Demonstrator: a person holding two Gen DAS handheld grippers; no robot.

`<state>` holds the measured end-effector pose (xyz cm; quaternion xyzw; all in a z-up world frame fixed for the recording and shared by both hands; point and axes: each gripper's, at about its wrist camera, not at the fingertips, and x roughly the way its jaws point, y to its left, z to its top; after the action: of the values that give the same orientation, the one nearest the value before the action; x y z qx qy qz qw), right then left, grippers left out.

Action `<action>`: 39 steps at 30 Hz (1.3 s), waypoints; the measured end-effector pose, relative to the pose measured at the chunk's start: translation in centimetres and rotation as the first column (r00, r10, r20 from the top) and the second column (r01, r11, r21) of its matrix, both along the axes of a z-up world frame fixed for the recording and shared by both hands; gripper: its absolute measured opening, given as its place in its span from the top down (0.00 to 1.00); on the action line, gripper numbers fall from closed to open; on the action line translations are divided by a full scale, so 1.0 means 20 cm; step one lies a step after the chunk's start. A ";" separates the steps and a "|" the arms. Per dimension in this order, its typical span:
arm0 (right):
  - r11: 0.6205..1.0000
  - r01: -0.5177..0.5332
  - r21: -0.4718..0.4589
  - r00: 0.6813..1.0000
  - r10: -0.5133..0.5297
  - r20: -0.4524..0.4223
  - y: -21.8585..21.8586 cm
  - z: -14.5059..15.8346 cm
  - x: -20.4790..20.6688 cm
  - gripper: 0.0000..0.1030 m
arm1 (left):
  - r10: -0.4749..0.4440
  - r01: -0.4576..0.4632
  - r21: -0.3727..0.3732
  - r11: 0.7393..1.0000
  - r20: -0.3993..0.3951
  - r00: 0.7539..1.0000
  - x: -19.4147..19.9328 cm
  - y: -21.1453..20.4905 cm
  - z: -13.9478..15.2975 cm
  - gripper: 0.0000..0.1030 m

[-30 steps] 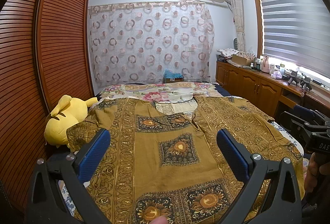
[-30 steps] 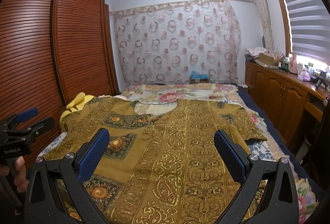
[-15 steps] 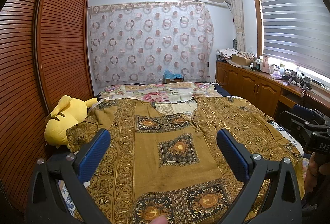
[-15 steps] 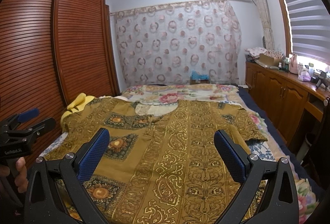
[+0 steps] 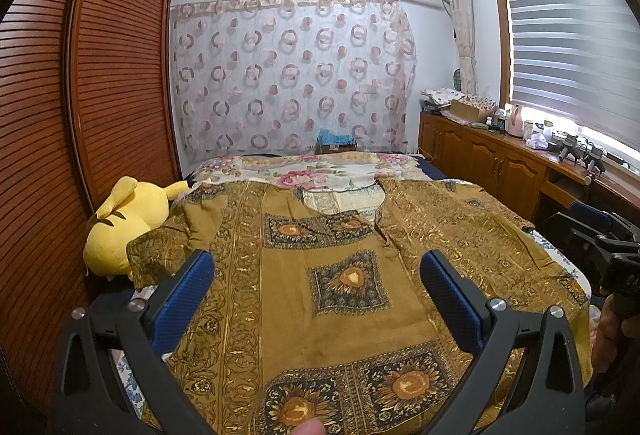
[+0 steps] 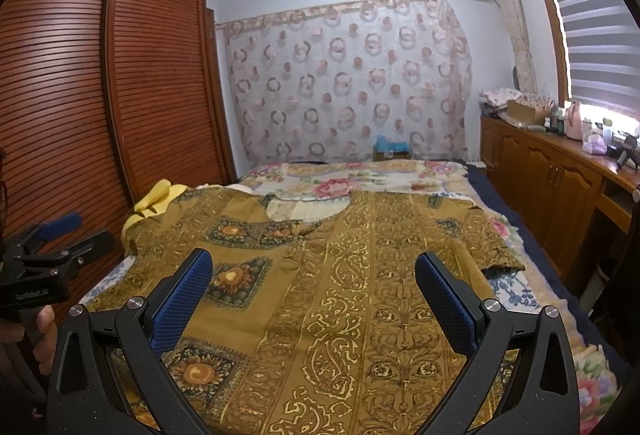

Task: Fold small clothes

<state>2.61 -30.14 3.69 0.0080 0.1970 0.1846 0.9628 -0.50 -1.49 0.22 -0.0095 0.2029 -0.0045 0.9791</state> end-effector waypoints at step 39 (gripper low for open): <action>0.970 -0.195 -0.143 0.976 0.177 -0.129 0.37 -0.33 0.34 0.00 | 0.122 -0.129 -0.032 0.991 -0.172 0.978 0.22 0.78 -0.35 0.00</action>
<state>9.36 -22.78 -2.90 -0.0747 0.2660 0.2575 0.9259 3.83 14.14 -6.69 -0.0436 0.2843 0.0539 0.9562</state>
